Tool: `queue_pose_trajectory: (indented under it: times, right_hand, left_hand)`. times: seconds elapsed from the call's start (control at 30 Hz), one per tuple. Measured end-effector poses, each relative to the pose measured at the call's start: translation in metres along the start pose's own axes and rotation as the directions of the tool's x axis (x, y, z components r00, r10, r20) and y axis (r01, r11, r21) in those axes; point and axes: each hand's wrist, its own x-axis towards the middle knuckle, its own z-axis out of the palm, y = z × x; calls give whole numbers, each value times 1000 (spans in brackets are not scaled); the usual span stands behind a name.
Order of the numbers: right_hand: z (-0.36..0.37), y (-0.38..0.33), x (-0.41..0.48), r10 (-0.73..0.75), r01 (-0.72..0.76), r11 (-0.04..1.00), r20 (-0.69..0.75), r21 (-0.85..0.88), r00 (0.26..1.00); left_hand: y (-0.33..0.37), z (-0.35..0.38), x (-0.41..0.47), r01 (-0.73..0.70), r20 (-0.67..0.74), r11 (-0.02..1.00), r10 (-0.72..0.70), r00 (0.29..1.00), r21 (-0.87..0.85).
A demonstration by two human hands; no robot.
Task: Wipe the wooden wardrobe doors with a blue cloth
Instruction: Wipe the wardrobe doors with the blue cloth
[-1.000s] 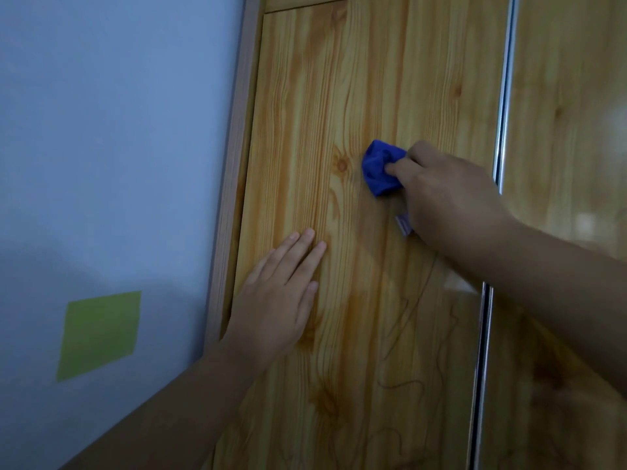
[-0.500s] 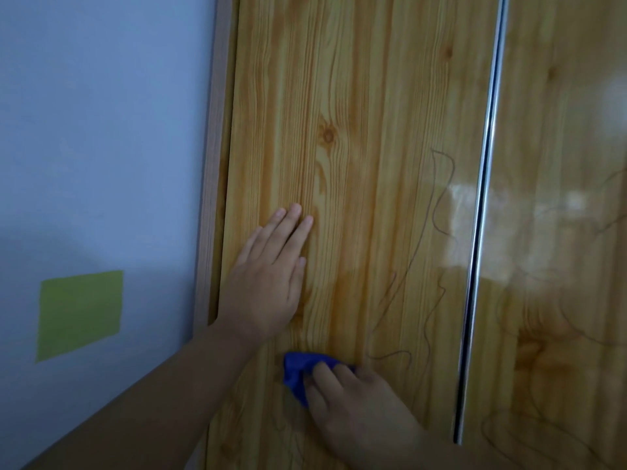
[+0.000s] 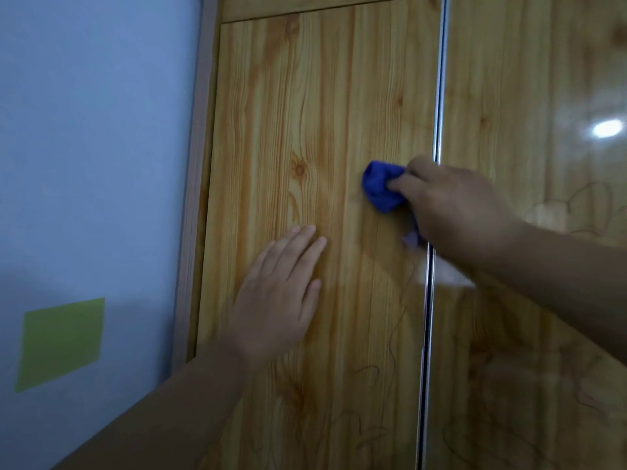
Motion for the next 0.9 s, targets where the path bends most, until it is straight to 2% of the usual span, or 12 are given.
queue_pose_trajectory:
  times: [0.17, 0.3, 0.4, 0.5, 0.63, 0.77, 0.9]
  right_hand:
    - [0, 20, 31, 139, -135, 990, -96, 45, 986]
    - [23, -21, 1, 161, -143, 980, -127, 140, 979]
    - [48, -81, -51, 29, -12, 986, -100, 166, 995]
    - [72, -137, -106, -106, 104, 957, -7, 272, 994]
    - [95, -186, -156, -313, 276, 916, 88, 290, 946]
    - [96, -187, -163, -368, 330, 887, 60, 323, 928]
    - [75, -146, -141, -405, 370, 884, 72, 284, 912]
  left_hand:
    - [9, 8, 5, 53, -21, 999, -53, 998, -3]
    - [7, 20, 3, 78, -55, 997, -78, 995, -2]
    - [5, 25, 3, 70, -91, 997, -72, 993, -20]
    - [4, 27, 3, 63, -104, 998, -66, 992, -30]
    - [4, 26, 1, 64, -97, 998, -66, 993, -19]
    - [7, 22, 2, 61, -88, 998, -64, 994, -35]
    - [8, 18, 2, 70, -71, 997, -72, 995, -30]
